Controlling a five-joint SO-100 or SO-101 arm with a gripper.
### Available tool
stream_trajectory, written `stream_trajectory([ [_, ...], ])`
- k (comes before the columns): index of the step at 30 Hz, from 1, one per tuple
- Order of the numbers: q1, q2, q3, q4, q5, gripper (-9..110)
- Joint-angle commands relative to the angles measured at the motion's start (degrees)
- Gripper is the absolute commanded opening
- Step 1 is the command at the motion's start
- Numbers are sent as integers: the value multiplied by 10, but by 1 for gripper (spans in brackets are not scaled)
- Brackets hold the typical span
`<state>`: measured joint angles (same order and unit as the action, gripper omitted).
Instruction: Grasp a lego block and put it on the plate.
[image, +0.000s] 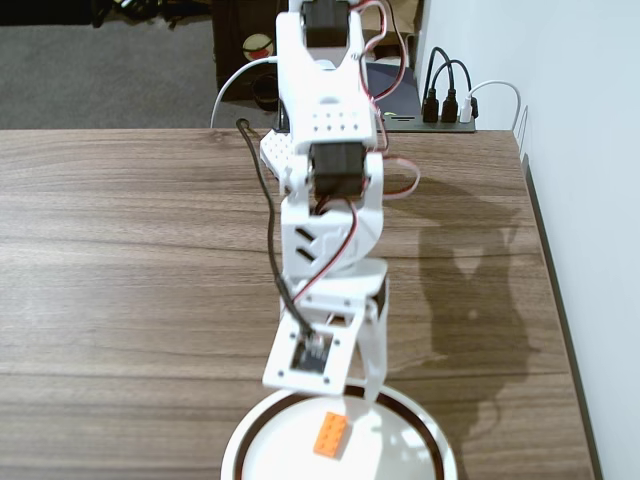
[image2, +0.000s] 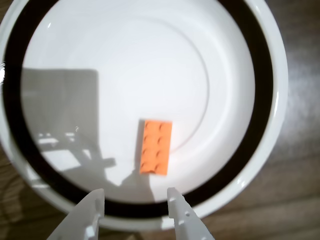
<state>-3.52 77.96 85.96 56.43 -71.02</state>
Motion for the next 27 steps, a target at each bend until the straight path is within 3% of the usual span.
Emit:
stream_trajectory([
  [1,-7,84,36,3,34,16],
  [12,-18,330,288,-3,155,1],
  [27,-15,652,561,12,364,1],
])
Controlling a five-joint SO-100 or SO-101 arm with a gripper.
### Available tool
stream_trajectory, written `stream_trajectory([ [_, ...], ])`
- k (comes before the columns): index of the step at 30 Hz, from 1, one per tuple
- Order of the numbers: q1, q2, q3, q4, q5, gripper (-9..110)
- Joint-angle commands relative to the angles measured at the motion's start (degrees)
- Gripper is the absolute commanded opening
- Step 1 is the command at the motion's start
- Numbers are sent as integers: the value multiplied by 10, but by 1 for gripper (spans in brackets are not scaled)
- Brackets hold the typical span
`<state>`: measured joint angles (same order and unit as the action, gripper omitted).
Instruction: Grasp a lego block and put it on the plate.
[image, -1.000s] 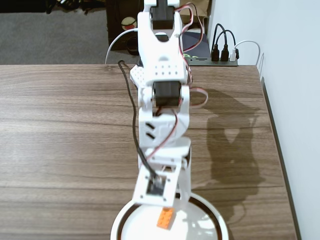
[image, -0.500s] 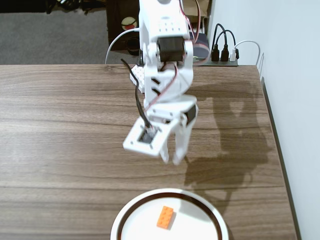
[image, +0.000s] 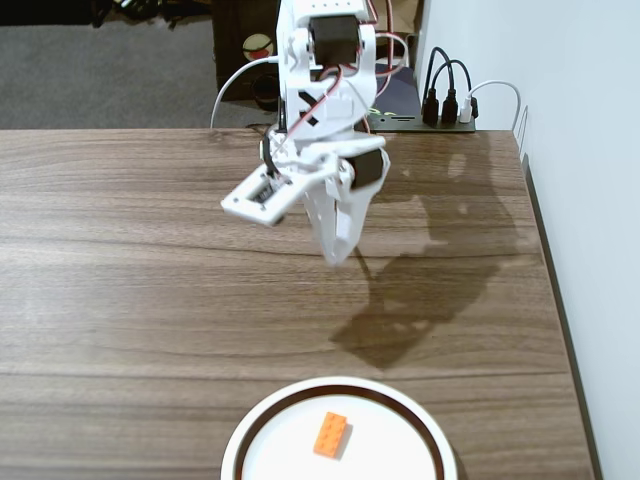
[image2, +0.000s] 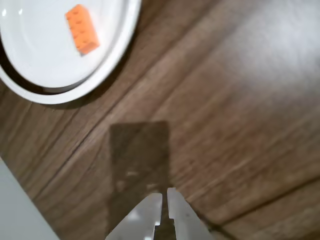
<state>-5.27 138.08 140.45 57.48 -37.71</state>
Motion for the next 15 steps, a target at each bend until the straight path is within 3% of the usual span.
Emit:
stream_trajectory([
  [1,4,68,31,2,45,1],
  [15,69,279,187,27,265,1],
])
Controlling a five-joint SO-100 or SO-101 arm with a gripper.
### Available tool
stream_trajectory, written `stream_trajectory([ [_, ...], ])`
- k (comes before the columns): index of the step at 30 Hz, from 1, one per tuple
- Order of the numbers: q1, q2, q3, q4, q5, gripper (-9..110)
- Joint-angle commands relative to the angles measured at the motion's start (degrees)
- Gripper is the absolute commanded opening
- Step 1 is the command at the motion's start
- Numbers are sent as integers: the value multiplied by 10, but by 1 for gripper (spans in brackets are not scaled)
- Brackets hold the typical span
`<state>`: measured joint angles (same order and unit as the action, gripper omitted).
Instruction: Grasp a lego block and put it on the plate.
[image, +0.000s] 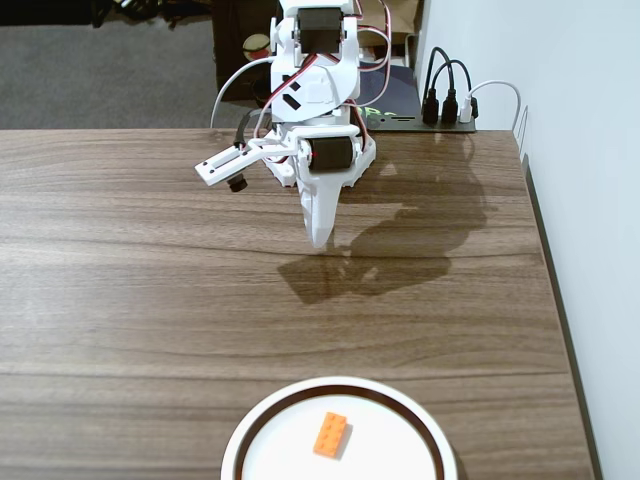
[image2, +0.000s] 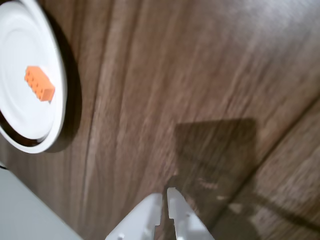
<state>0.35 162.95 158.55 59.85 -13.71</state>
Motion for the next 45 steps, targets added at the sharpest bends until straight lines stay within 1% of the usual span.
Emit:
stream_trajectory([
  [1,17,47,18,7,34,1],
  [6,20,134,68,50,61,1],
  [10,32,174,75,85,87,1],
  [22,34,255,89,127,91,1],
  [45,39,256,89,127,94,1],
])
